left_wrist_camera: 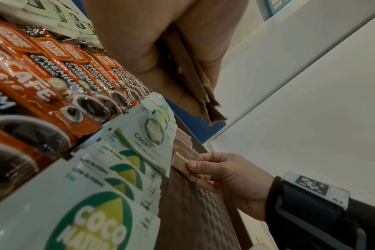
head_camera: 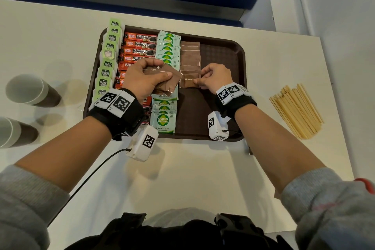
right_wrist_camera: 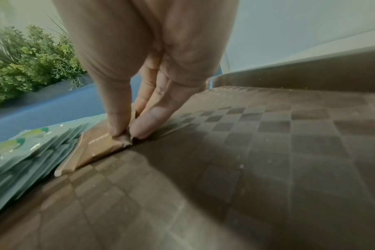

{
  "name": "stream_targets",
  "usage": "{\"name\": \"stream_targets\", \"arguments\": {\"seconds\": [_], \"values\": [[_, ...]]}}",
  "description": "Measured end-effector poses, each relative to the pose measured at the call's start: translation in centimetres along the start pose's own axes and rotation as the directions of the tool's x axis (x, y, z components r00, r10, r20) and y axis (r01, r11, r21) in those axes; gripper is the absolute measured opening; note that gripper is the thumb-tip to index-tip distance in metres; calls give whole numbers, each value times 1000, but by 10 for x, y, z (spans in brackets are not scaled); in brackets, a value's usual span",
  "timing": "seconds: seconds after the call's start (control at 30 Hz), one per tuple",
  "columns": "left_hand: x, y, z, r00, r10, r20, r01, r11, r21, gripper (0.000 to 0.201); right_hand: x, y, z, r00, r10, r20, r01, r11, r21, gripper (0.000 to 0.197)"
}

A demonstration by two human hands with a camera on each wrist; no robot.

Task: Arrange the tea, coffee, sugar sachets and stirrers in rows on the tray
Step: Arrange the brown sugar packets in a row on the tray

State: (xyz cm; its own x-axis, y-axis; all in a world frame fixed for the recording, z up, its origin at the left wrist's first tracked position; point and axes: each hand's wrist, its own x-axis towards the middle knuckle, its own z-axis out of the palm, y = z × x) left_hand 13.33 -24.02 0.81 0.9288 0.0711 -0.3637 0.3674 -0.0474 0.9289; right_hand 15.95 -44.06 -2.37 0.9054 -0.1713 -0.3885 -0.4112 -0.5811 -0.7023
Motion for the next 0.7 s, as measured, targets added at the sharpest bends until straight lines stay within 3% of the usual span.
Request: {"name": "stream_targets", "arguments": {"seconds": [0.7], "values": [[-1, -2, 1, 1000, -25, 18, 25, 1000, 12, 31, -1, 0, -1, 997, -34, -66, 32, 999, -21, 34]]}}
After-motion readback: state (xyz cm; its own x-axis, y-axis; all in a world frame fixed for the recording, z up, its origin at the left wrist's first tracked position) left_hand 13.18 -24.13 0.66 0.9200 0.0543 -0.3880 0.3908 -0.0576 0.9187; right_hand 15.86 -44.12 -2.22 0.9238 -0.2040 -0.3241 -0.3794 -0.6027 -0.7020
